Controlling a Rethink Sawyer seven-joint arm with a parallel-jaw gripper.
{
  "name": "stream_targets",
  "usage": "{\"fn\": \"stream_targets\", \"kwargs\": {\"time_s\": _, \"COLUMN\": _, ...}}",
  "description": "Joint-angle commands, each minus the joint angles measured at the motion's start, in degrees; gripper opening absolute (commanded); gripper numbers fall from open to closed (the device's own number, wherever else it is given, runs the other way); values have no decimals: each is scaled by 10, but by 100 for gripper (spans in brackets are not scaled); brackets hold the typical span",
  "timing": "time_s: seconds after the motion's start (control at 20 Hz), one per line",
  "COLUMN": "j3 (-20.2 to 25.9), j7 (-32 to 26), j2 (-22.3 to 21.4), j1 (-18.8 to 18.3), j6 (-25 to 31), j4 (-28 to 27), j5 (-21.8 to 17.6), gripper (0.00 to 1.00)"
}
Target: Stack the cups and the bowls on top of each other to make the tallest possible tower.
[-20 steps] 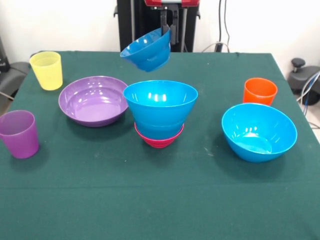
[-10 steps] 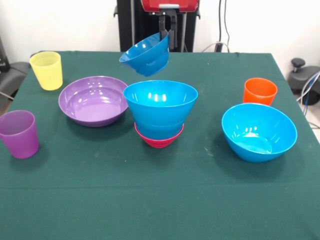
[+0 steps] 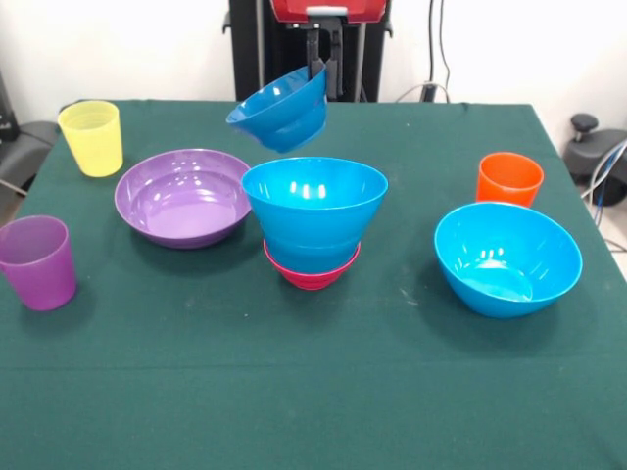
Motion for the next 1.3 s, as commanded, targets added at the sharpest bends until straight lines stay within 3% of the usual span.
{"fn": "stream_targets", "kwargs": {"time_s": 0.05, "j3": 17, "j7": -74, "j2": 31, "j1": 14, "j6": 74, "j4": -35, "j5": -16, "gripper": 0}}
{"fn": "stream_targets", "kwargs": {"time_s": 0.5, "j3": 20, "j7": -80, "j2": 29, "j1": 16, "j6": 95, "j4": -50, "j5": -10, "gripper": 0}}
{"fn": "stream_targets", "kwargs": {"time_s": 1.3, "j3": 7, "j7": -51, "j2": 29, "j1": 32, "j6": 75, "j4": -46, "j5": -26, "gripper": 0}}
